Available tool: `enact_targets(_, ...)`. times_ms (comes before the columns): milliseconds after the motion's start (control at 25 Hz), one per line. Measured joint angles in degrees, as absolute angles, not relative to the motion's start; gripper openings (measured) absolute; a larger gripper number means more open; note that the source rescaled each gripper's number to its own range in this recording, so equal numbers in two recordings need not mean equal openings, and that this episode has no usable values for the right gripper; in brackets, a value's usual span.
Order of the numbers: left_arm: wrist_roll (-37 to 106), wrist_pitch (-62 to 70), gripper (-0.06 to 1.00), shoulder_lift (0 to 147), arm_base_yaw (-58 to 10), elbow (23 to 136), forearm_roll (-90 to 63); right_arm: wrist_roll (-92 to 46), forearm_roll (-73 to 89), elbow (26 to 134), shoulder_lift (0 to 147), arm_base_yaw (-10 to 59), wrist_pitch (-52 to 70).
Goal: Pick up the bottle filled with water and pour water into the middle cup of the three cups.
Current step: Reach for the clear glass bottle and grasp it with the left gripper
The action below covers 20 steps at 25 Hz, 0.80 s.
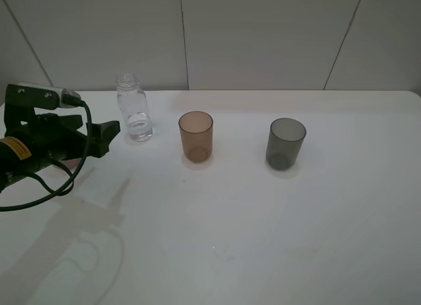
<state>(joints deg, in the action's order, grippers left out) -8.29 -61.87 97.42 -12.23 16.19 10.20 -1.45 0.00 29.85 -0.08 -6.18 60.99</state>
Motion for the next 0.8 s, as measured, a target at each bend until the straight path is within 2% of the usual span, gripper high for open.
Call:
enact_targets(400,-7.24,-68.37,1.0,102.2,-12.93,16.25,8.09,-1.45,0.0,29.85,-0.08,-6.18,60.99)
enact_targets(800,-6.6,-68.89,1.0,108.12,-13.01,19.52,8.71,-1.45,0.0,29.85,-0.08,-6.18,60.99)
